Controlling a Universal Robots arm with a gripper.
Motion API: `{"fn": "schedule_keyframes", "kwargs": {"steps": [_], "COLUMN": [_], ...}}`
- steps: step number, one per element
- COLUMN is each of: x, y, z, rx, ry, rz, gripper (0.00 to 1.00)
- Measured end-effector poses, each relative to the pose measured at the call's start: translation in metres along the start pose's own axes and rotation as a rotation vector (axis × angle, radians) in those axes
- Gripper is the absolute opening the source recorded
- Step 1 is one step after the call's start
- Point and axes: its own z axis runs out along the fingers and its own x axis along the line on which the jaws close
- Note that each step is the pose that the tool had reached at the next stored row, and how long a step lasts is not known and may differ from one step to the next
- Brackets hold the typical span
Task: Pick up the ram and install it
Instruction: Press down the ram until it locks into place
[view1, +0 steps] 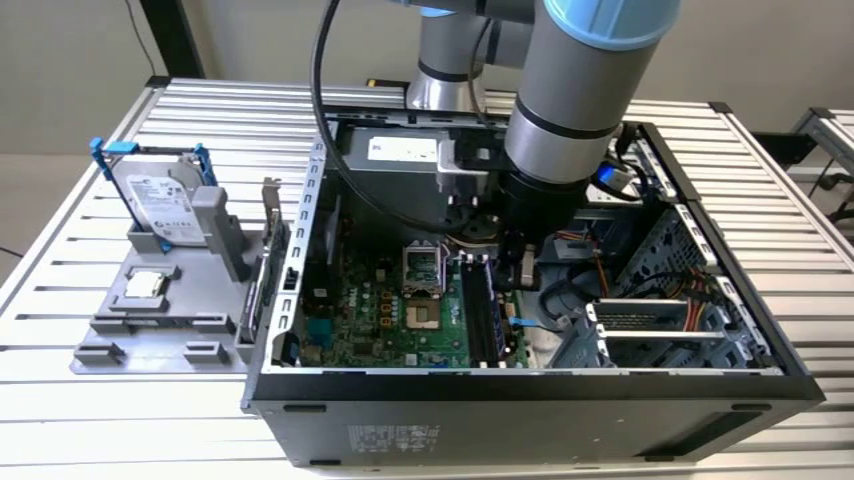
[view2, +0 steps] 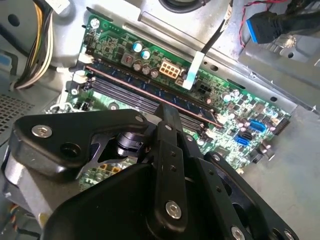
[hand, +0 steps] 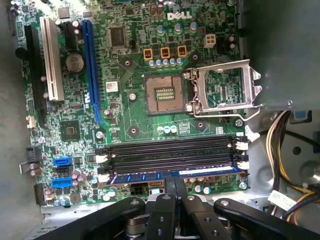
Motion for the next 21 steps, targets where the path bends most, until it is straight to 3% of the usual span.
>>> {"fn": "schedule_keyframes", "kwargs": {"steps": [11, 21], "x": [0.0000, -0.0001], "y": [0.0002, 0.0004], "z": [0.0002, 0.0013], "rx": [0.0005, 0.0007], "ry": [0.0005, 0.0006], "rz": [-0.082, -0.109], "gripper": [0.00, 0.00]}}
